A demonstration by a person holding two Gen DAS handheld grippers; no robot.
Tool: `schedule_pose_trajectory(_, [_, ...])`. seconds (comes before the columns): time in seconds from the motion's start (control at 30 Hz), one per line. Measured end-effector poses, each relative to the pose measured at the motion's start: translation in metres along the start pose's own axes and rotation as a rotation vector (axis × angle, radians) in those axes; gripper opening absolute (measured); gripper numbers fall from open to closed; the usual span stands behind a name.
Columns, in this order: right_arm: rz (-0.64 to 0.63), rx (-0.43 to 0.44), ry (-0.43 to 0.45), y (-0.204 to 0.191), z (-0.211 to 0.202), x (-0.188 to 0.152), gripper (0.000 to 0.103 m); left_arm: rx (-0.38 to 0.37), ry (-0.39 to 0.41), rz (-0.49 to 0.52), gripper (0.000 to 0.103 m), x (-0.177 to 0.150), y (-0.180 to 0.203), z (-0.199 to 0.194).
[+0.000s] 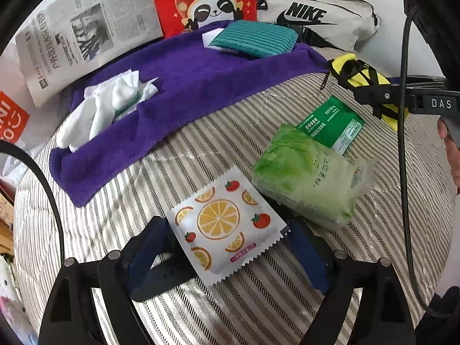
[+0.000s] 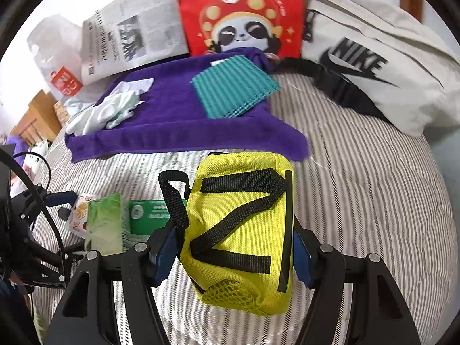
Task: Organize soft objects
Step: 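Grasp the orange-print packet with the left gripper and lift it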
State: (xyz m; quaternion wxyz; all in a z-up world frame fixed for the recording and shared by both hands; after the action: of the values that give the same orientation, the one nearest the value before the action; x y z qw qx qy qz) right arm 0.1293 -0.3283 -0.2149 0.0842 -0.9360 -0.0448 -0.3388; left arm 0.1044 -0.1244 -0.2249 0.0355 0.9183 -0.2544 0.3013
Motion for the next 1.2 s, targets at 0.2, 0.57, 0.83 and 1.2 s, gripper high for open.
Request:
schedule_pose_trajectory(0.2, [0.038,0.000,-0.008,0.008,0.002,-0.006,0.067,-0.023,0.031,-0.049,0.064,0.001,-0.010,-0.004])
schedule_pose_trajectory(0.57, [0.029,0.017,-0.003,0.002,0.000,-0.008,0.067,-0.135,0.049,-0.171,0.023,-0.008,-0.030,-0.023])
schedule_pose_trajectory(0.83, [0.025,0.018,-0.020,-0.001,0.004,-0.012,0.067,-0.122,0.039,-0.134,0.050,-0.004,-0.023,-0.016])
schedule_pose_trajectory(1.2, [0.033,0.019,-0.032,-0.002,0.007,-0.017,0.067,-0.059,0.078,-0.021,0.036,0.000,-0.001,-0.010])
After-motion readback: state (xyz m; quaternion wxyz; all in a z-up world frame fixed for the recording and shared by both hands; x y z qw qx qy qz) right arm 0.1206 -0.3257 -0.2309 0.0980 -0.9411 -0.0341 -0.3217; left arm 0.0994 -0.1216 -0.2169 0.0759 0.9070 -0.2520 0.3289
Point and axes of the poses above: each gripper's, at about its wrist camera, not at the fingertips, and z roughly the way its jaws point, y to its right, x to its top, the point moved 8 cm from there along z, roughly the way its jaws point, and after that the axes turned 7 degrees about y, right-handed, at the moved point
